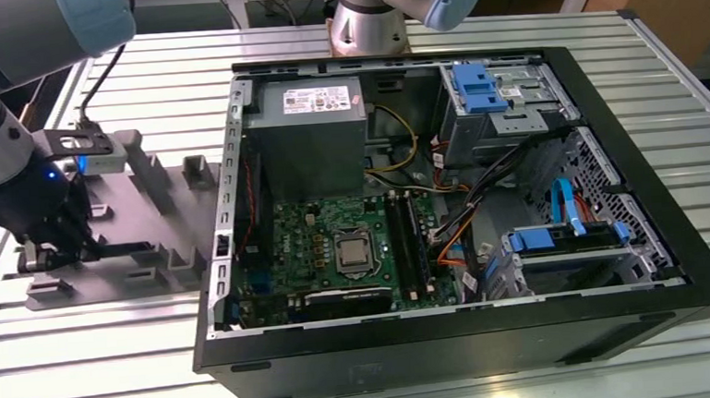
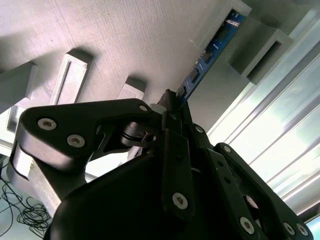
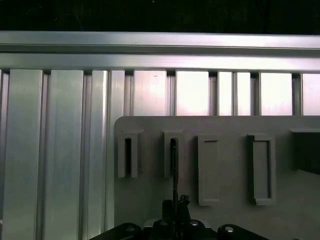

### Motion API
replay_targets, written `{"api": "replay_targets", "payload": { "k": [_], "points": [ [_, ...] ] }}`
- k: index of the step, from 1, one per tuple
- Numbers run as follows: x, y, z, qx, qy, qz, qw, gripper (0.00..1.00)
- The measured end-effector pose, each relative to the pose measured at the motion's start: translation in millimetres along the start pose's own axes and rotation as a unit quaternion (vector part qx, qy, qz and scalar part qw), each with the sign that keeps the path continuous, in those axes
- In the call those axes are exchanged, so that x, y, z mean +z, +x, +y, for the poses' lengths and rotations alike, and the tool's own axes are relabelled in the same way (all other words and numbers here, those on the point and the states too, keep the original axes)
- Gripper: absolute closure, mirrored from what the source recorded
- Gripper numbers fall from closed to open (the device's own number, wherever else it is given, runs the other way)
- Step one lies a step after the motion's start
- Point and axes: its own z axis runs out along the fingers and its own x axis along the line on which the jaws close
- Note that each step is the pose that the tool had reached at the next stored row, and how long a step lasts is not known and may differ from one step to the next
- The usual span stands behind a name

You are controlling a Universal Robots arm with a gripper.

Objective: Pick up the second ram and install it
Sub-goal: 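Pick up the second ram and move it above second insertion slot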

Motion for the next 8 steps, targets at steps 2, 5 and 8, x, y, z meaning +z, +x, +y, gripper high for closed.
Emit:
{"api": "replay_targets", "payload": {
  "k": [2, 5, 8],
  "points": [
    [-2.1, 0.0, 0.0, 0.000, 0.0000, 0.0000, 1.0000, 0.86],
    [-6.3, -0.1, 0.1, 0.000, 0.0000, 0.0000, 1.0000, 0.86],
    [-10.7, -0.1, 0.2, 0.000, 0.0000, 0.0000, 1.0000, 0.86]
  ]
}}
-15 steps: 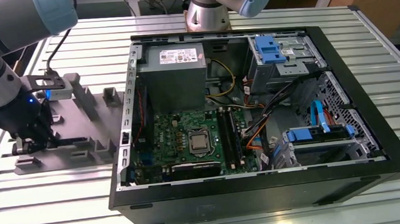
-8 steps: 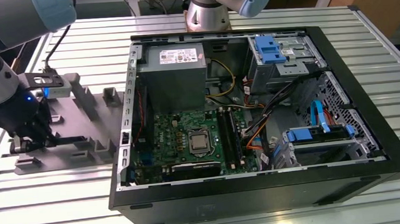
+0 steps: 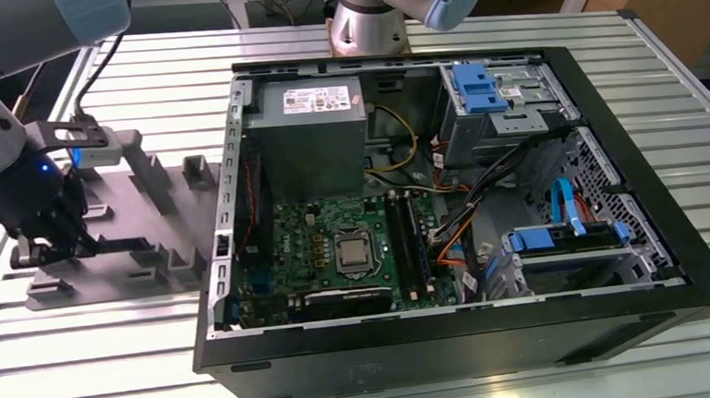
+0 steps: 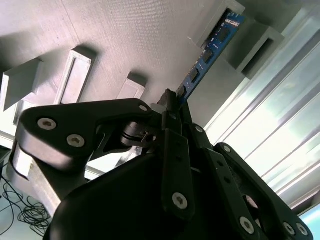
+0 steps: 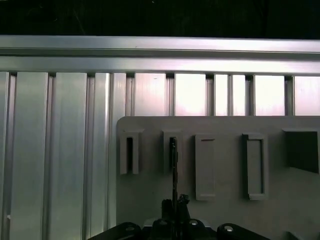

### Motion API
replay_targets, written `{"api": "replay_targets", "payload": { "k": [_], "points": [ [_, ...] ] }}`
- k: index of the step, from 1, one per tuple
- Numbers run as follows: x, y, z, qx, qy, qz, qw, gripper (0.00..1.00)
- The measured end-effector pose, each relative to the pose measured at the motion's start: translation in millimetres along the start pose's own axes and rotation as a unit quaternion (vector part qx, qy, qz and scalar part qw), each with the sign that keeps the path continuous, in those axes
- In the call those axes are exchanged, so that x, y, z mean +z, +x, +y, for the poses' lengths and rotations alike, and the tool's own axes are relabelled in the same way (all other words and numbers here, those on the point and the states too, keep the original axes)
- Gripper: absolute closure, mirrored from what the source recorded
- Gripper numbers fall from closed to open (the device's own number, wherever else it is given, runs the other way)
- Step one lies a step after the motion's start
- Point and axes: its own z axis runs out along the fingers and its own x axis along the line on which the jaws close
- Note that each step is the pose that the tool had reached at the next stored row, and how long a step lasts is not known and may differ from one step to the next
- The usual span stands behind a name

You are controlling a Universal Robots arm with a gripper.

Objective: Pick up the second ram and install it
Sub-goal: 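Pick up the second ram and move it above second insertion slot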

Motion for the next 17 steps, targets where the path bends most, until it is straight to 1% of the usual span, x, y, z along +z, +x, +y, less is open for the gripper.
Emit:
{"api": "replay_targets", "payload": {
  "k": [5, 15, 17],
  "points": [
    [-8.8, -0.1, 0.2, 0.000, 0.0000, 0.0000, 1.0000, 0.86],
    [-28.8, -0.3, 0.6, 0.000, 0.0000, 0.0000, 1.0000, 0.86],
    [-31.0, -0.4, 0.6, 0.000, 0.0000, 0.0000, 1.0000, 0.86]
  ]
}}
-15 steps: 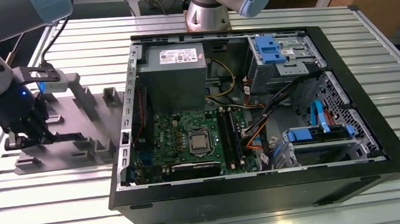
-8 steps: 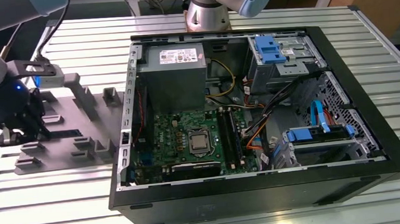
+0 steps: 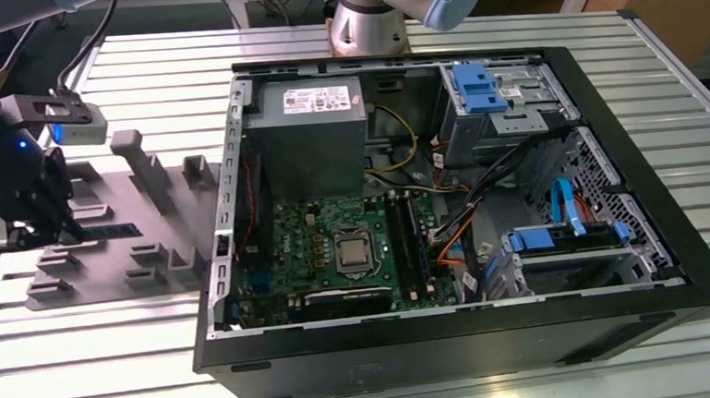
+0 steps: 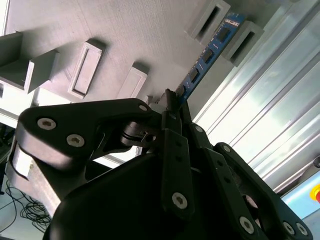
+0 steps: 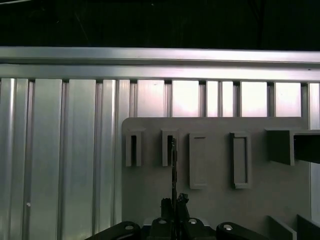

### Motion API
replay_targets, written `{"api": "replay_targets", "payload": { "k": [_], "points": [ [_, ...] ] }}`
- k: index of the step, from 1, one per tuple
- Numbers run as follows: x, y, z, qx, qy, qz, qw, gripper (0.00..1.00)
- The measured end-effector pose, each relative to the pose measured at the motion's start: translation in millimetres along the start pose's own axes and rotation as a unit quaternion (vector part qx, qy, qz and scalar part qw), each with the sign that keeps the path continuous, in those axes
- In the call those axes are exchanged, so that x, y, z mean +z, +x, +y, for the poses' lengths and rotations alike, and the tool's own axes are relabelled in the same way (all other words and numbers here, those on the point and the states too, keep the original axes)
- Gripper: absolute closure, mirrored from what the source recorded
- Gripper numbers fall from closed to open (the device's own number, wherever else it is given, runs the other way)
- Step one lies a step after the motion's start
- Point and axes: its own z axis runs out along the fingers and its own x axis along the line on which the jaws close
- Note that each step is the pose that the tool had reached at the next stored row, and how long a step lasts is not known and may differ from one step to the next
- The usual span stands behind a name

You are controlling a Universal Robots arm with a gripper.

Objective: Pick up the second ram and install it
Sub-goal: 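Pick up the second ram and move it above second insertion slot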

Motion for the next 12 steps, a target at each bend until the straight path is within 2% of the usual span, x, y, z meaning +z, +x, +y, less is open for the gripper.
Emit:
{"api": "replay_targets", "payload": {
  "k": [12],
  "points": [
    [-2.5, 0.0, 0.1, 0.000, 0.0000, 0.0000, 1.0000, 0.86]
  ]
}}
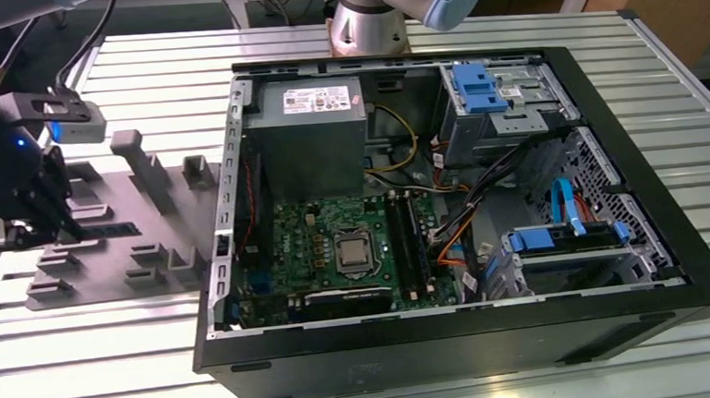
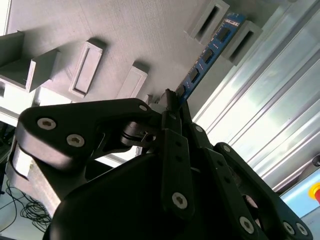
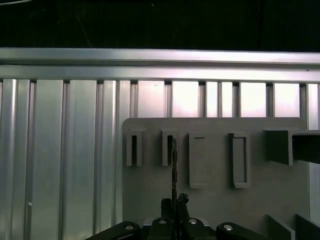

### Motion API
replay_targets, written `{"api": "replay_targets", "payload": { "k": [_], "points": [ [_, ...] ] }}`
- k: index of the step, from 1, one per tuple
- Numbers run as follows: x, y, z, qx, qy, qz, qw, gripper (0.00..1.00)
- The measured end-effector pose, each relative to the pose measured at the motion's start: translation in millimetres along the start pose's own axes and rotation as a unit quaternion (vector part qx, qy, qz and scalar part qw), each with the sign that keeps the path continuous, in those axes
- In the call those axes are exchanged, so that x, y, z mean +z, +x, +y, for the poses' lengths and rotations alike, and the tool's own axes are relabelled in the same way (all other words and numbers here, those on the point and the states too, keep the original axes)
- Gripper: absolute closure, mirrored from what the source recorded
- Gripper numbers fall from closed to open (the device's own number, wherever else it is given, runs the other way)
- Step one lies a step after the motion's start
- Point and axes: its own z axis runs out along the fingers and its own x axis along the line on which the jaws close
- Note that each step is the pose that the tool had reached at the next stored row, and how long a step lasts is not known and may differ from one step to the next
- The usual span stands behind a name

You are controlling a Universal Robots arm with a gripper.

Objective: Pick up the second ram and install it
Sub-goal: 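Pick up the second ram and move it above second insertion slot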

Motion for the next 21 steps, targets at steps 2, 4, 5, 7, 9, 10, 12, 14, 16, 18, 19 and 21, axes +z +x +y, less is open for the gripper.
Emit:
{"api": "replay_targets", "payload": {
  "k": [2, 4, 5, 7, 9, 10, 12, 14, 16, 18, 19, 21],
  "points": [
    [-1.0, 0.0, 0.0, 0.000, 0.0001, 0.0000, 1.0000, 0.86],
    [-1.9, 0.0, 0.0, 0.000, 0.0001, 0.0000, 1.0000, 0.86],
    [-2.4, 0.0, 0.1, 0.000, 0.0000, 0.0000, 1.0000, 0.86],
    [-3.6, 0.0, 0.1, 0.000, 0.0001, 0.0000, 1.0000, 0.86],
    [-5.0, -0.1, 0.1, 0.000, 0.0001, 0.0000, 1.0000, 0.86],
    [-5.6, 0.0, 0.1, 0.000, 0.0001, 0.0000, 1.0000, 0.86],
    [-6.9, -0.1, 0.1, 0.000, 0.0001, 0.0000, 1.0000, 0.86],
    [-8.3, -0.1, 0.2, 0.000, 0.0000, 0.0000, 1.0000, 0.86],
    [-9.6, -0.1, 0.2, 0.000, 0.0001, -0.0001, 1.0000, 0.86],
    [-10.9, -0.1, 0.2, 0.000, 0.0001, -0.0001, 1.0000, 0.86],
    [-11.4, -0.1, 0.2, 0.000, 0.0001, -0.0001, 1.0000, 0.86],
    [-12.6, -0.1, 0.3, 0.000, 0.0001, 0.0000, 1.0000, 0.86]
  ]
}}
